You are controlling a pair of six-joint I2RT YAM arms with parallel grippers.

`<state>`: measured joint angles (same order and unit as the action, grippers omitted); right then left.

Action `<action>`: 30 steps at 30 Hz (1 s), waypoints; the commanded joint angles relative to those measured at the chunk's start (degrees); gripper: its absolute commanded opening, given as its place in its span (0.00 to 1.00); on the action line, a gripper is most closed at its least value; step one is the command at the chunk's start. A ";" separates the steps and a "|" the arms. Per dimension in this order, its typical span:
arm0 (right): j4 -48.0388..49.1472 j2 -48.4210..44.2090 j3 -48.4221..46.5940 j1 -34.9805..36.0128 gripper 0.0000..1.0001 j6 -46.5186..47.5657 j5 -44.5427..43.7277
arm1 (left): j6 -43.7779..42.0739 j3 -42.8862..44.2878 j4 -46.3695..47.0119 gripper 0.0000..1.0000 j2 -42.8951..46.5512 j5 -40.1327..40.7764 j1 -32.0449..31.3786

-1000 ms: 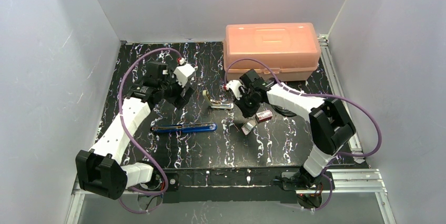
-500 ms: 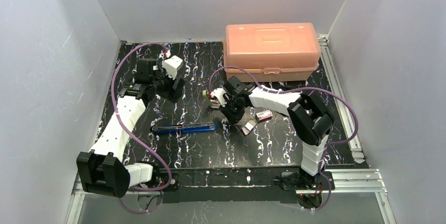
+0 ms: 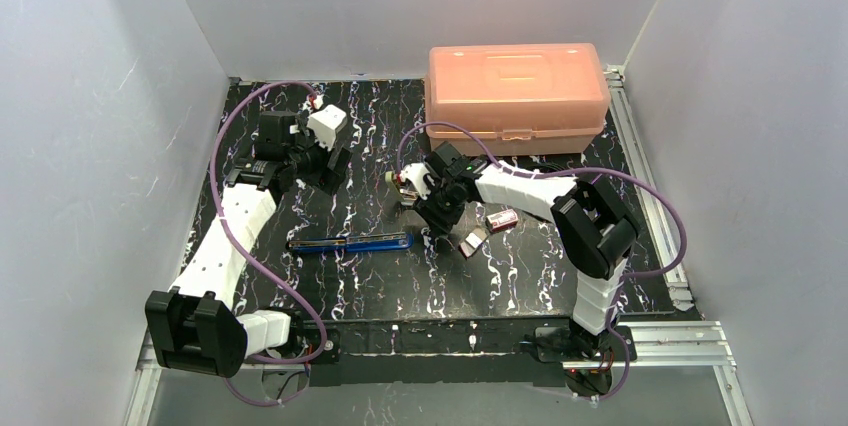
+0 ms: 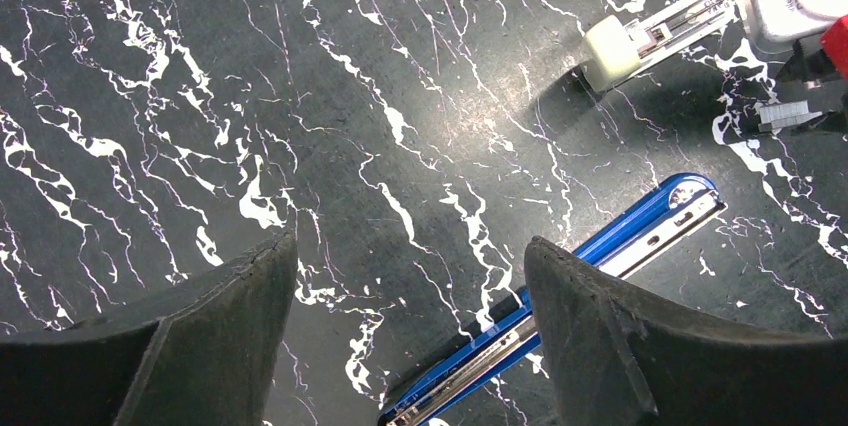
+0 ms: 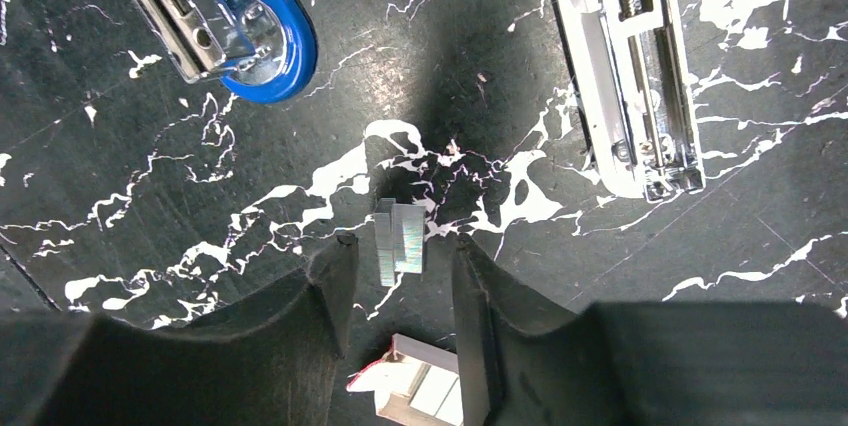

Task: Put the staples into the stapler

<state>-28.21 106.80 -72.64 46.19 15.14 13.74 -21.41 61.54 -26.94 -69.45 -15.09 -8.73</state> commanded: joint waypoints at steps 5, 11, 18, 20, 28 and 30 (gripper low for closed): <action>1.12 -2.89 -0.62 0.38 0.43 1.05 2.07 | -0.01 -0.12 -0.15 0.82 1.25 -0.93 0.41; 1.13 -2.32 0.19 1.14 0.41 1.32 1.21 | -0.12 -0.15 -0.30 0.82 1.07 -0.89 0.47; 1.11 -1.36 0.48 1.70 0.41 1.65 -0.58 | -0.27 -0.03 -0.58 0.82 0.94 -1.36 0.51; 1.10 -1.12 0.48 1.95 0.42 1.81 -1.32 | -0.38 -0.02 -0.58 0.82 1.05 -1.36 0.53; 0.80 -0.80 0.98 2.34 0.41 2.35 -3.02 | -0.44 -0.42 -0.52 0.82 1.18 -1.51 0.56; 0.79 -0.84 1.29 2.49 0.41 2.51 -3.38 | -0.49 -0.39 -0.56 0.82 1.16 -1.48 0.56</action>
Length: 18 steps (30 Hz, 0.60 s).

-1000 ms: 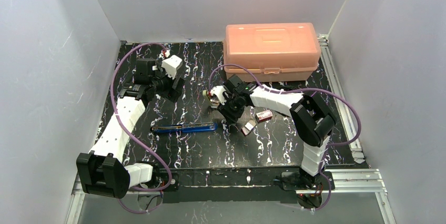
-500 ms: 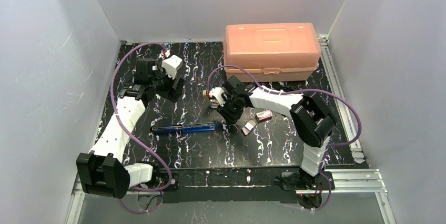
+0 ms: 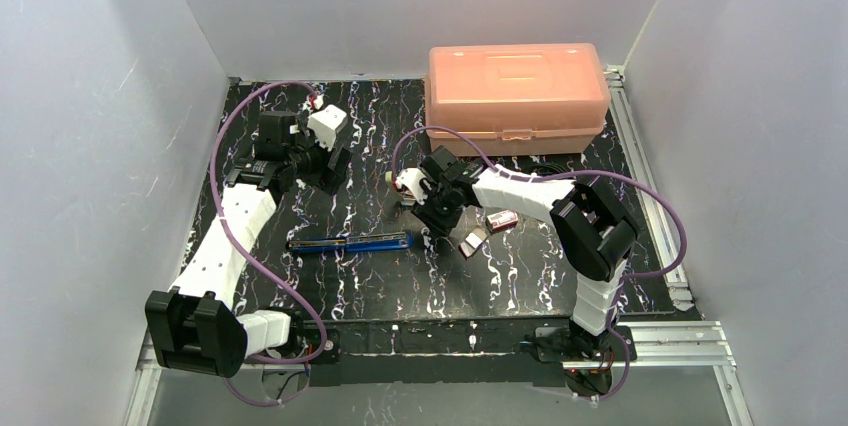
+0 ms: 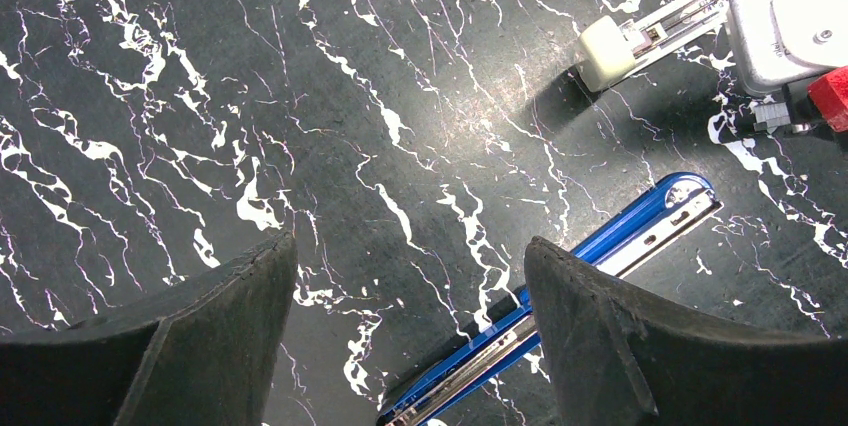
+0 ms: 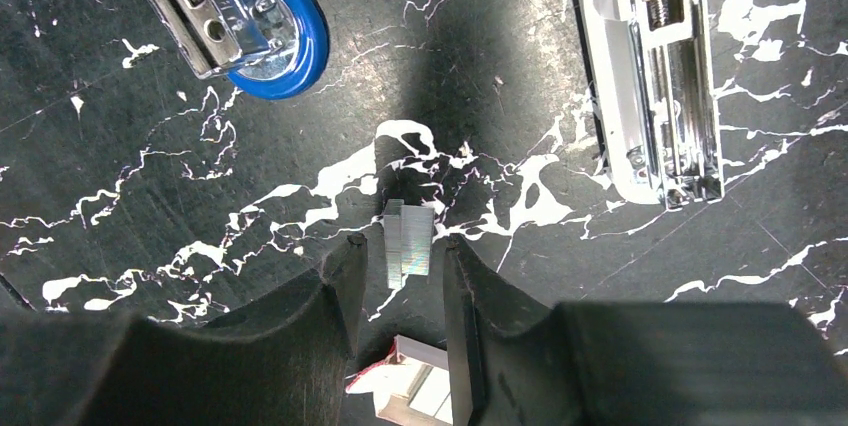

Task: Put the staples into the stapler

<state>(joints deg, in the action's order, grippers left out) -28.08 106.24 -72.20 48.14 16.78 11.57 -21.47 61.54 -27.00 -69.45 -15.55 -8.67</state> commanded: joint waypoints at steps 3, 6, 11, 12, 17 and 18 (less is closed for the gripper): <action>0.70 -0.45 1.26 0.65 0.41 0.89 -1.29 | -0.43 -0.28 -0.53 0.82 1.16 -0.98 0.49; 0.65 -0.59 1.52 0.82 0.41 0.99 -1.20 | -0.41 -0.32 -0.51 0.82 1.16 -1.04 0.49; 0.70 -0.68 1.97 1.03 0.39 0.98 -1.16 | -0.41 -0.37 -0.48 0.82 1.16 -0.93 0.58; 0.74 -0.74 2.02 1.00 0.38 1.00 -1.16 | -0.39 -0.39 -0.46 0.82 1.16 -0.96 0.58; 0.83 -0.51 2.20 1.13 0.35 1.03 -1.21 | -0.40 -0.53 -0.50 0.82 1.09 -0.85 0.58; 0.87 -0.52 2.24 1.16 0.34 1.02 -1.20 | -0.39 -0.46 -0.48 0.82 1.14 -0.80 0.65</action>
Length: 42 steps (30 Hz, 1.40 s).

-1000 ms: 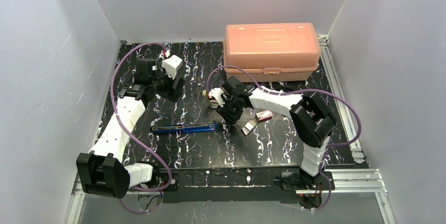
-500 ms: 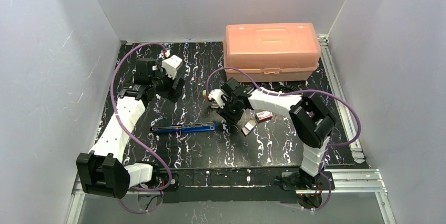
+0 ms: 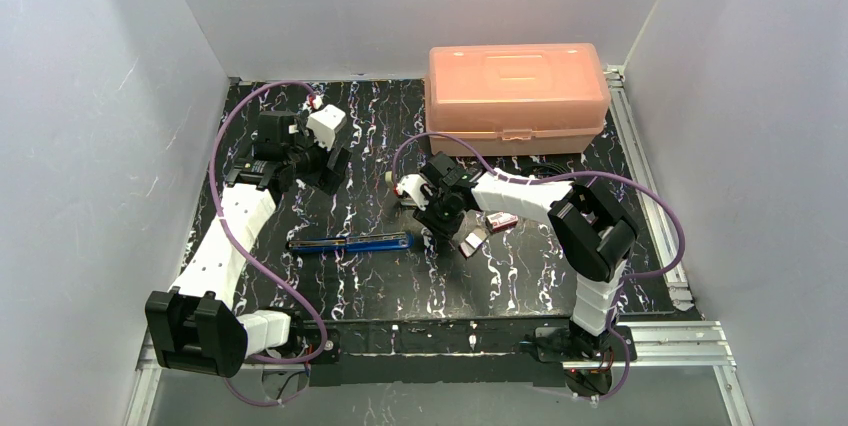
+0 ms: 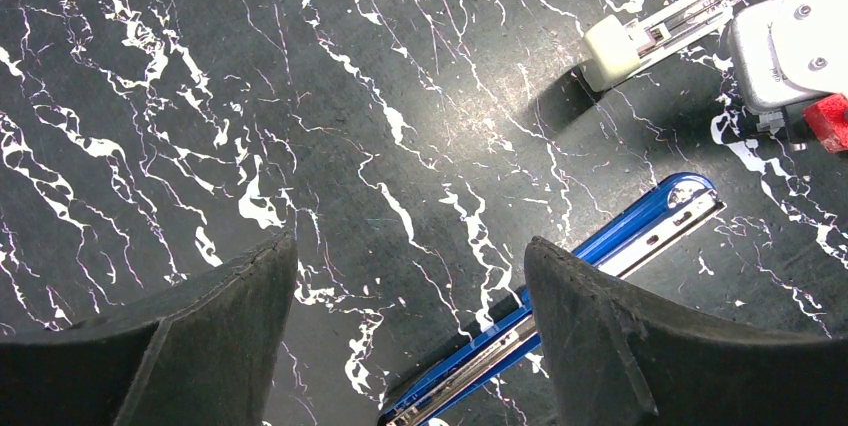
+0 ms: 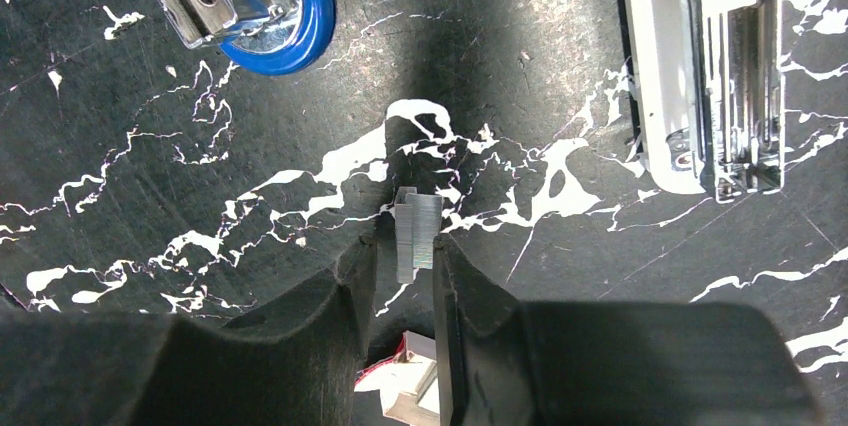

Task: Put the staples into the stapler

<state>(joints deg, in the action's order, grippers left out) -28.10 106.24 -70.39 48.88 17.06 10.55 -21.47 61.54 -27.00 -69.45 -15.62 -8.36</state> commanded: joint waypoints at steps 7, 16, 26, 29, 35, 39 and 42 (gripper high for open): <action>0.94 -0.41 0.43 0.55 0.27 0.63 -0.27 | -0.42 -0.54 -0.47 0.82 0.99 -0.87 0.45; 0.87 -0.28 0.08 0.55 0.14 0.48 0.23 | -0.55 -0.19 -0.68 0.82 0.83 -0.92 0.54; 0.37 -1.56 -0.45 0.56 0.16 0.51 1.06 | -0.67 0.07 -0.77 0.82 0.66 -1.01 0.63; 0.16 -2.08 -0.45 0.59 0.24 0.71 0.97 | -0.64 0.13 -0.78 0.82 0.63 -1.08 0.63; 0.11 -2.68 0.55 0.89 0.41 1.23 -1.77 | -0.59 0.03 -0.69 0.82 0.59 -1.30 0.62; 0.66 -3.09 1.91 1.35 0.44 1.70 -2.87 | -0.39 -0.48 -0.47 0.82 0.50 -1.49 0.63; 0.98 -2.92 2.79 1.95 0.44 2.01 -3.11 | -0.31 -0.49 -0.48 0.82 0.31 -1.53 0.63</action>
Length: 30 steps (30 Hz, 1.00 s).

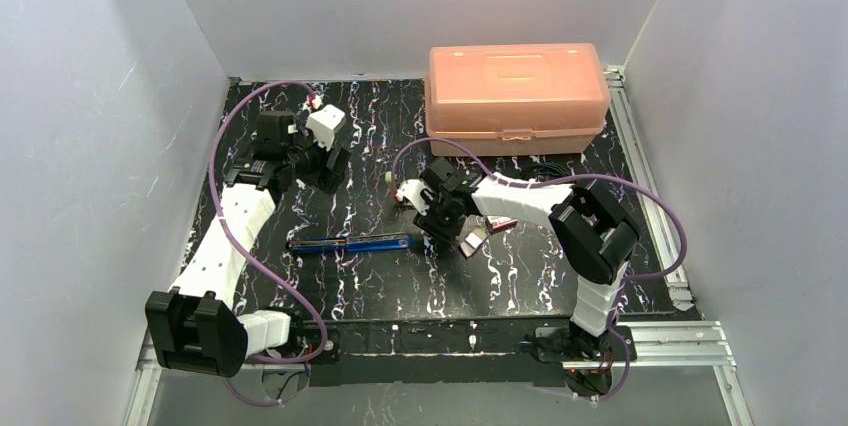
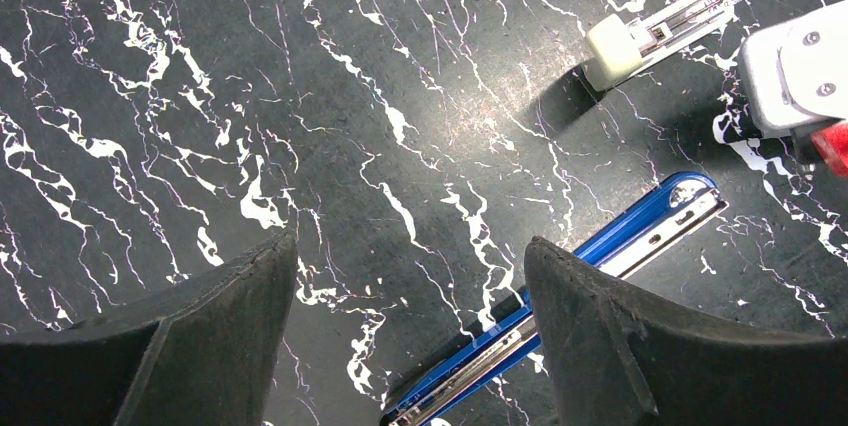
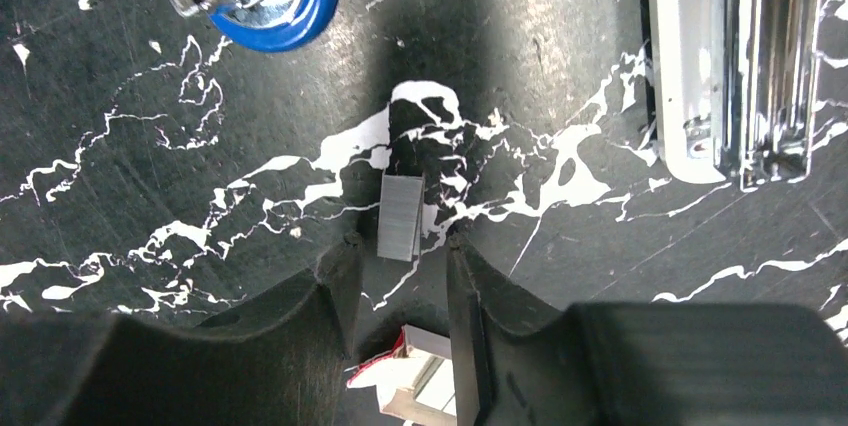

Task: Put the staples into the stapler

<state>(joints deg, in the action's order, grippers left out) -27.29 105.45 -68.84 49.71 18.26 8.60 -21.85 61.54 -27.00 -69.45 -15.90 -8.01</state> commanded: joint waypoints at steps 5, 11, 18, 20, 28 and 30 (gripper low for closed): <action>0.63 -1.53 1.85 1.83 0.41 1.04 -1.65 | 0.08 -0.45 -0.50 0.82 0.35 -1.15 0.28; 1.04 -1.16 1.89 2.04 0.25 0.96 -2.70 | 0.05 -0.68 -0.43 0.82 0.63 -0.62 0.28; -1.19 -5.06 0.42 1.96 0.10 2.54 -3.41 | 0.01 -0.66 -0.27 0.82 0.81 -0.41 0.54; -2.51 -6.95 -0.15 1.94 0.10 3.50 -3.15 | -0.04 -0.65 -0.20 0.82 0.84 -0.53 0.62; -8.64 -11.18 -2.58 1.96 0.35 5.93 -1.07 | 0.44 -0.56 0.26 0.82 0.48 -1.19 0.72; -8.83 -11.21 -2.47 1.92 0.50 5.89 -0.97 | 0.65 -0.46 0.33 0.82 0.31 -1.46 0.72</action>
<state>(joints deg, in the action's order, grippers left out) -33.17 95.64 -69.56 51.46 22.92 6.46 -21.80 61.45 -26.94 -69.49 -15.90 -7.60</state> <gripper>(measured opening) 0.399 0.815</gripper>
